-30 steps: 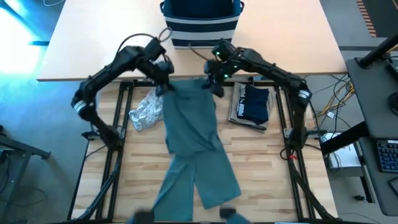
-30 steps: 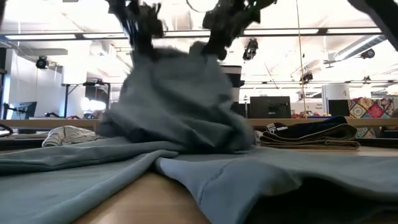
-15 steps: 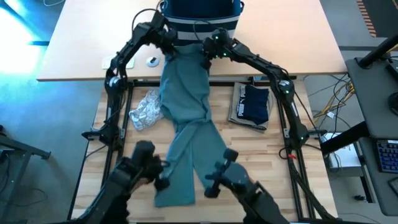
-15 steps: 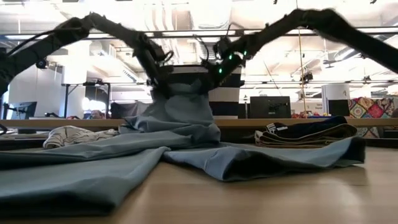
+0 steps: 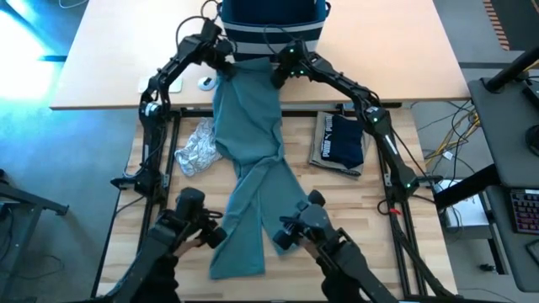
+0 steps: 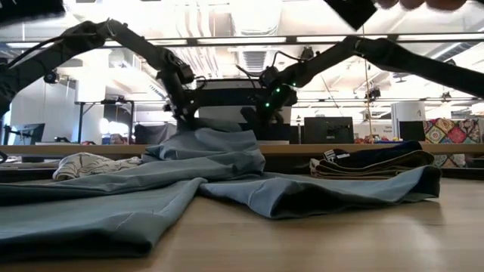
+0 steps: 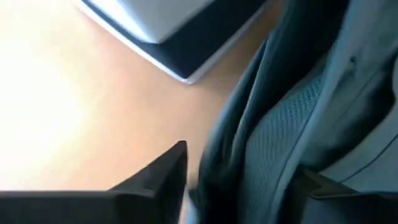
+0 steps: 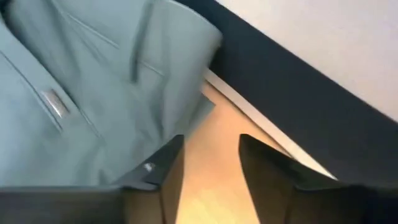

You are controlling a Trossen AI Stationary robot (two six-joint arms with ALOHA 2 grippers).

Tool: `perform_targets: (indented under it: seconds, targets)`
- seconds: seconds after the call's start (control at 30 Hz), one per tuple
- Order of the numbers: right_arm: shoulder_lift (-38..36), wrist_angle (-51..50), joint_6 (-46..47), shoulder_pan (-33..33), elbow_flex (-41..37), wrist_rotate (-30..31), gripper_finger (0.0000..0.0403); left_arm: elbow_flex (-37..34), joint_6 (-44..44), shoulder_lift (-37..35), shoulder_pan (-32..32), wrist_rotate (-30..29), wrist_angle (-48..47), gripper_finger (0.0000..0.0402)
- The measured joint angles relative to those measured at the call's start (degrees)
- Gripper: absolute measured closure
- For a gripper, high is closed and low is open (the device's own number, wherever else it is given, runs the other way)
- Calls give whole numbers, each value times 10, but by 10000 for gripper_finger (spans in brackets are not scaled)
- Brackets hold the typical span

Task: Fold Laundry from Bin
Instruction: Fold the blue pants

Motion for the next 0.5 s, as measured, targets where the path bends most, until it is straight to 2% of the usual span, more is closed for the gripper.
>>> perform_targets:
  seconds: [0.17,0.33,0.4,0.5]
  targets:
    - [-29,-41,38,-7,0,-17,200,83,-4,-2,11,4,-89,186]
    - [-88,-104,29,-8,2,-93,170,51,-23,-55,12,28,-128,143]
    - [-114,-147,18,-6,1,-125,168,51,-54,-62,13,66,-161,134]
    - [-157,-208,3,5,1,-176,171,43,-83,-67,4,175,-164,132]
